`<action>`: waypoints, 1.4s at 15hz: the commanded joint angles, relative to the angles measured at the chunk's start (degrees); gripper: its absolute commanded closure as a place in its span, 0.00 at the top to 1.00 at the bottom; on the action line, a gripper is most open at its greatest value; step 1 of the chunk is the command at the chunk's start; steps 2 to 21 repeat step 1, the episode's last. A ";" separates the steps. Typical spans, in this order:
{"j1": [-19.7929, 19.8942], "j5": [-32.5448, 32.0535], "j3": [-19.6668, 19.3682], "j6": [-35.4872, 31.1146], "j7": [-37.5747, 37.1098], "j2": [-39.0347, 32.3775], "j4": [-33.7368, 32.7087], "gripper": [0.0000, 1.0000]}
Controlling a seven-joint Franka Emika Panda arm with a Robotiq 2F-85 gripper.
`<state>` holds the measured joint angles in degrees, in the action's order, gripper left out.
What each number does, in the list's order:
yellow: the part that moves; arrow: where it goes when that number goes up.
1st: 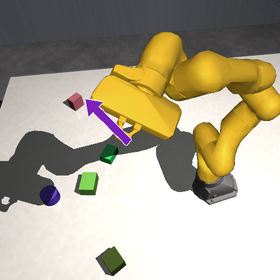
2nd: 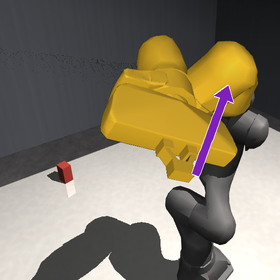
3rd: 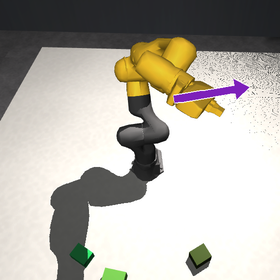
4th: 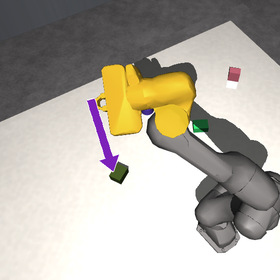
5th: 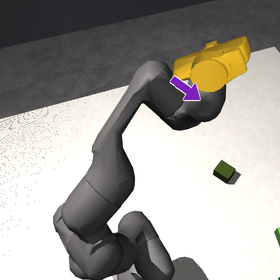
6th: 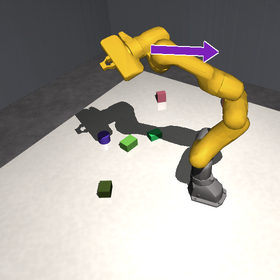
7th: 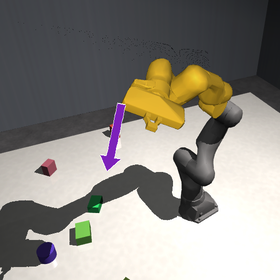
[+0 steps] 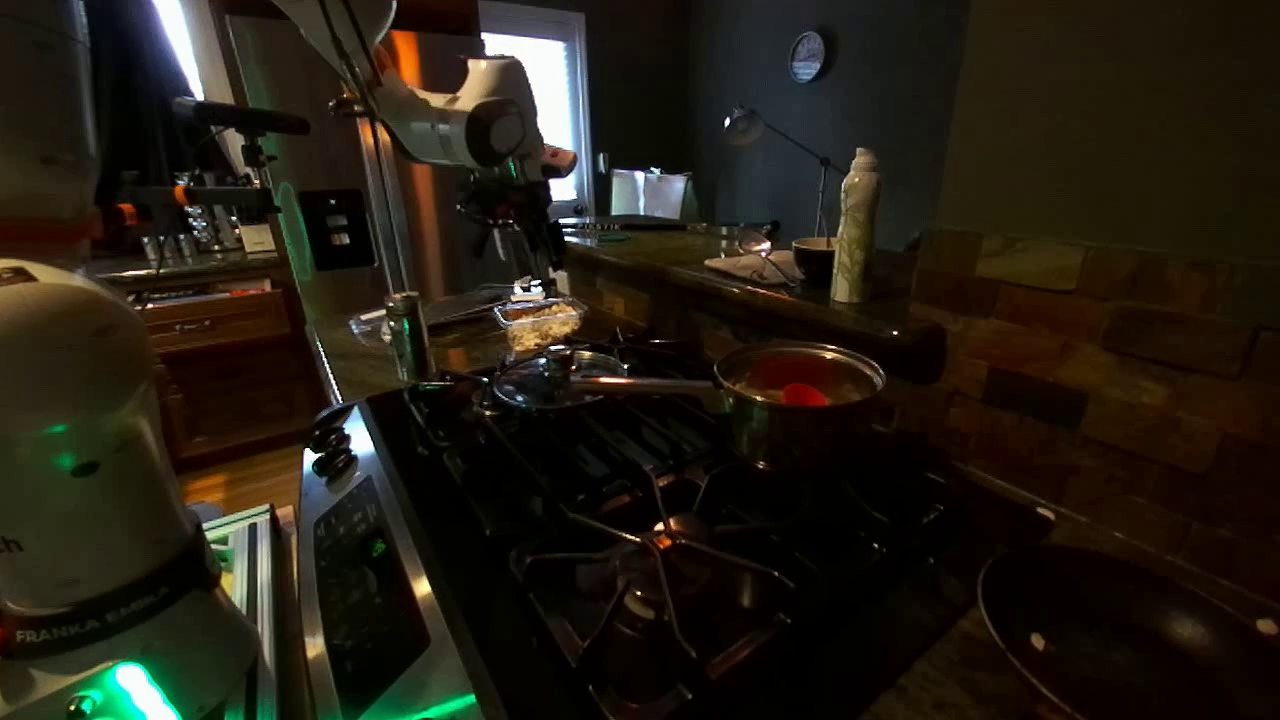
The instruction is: Move the glass bowl to the bottom part of the table
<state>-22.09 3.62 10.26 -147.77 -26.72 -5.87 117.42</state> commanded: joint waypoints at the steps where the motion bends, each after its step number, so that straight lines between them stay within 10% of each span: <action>1: 2.38 0.13 1.86 0.21 0.55 2.08 0.94 1.00; 21: 2.38 0.13 1.86 0.21 0.55 2.08 0.94 1.00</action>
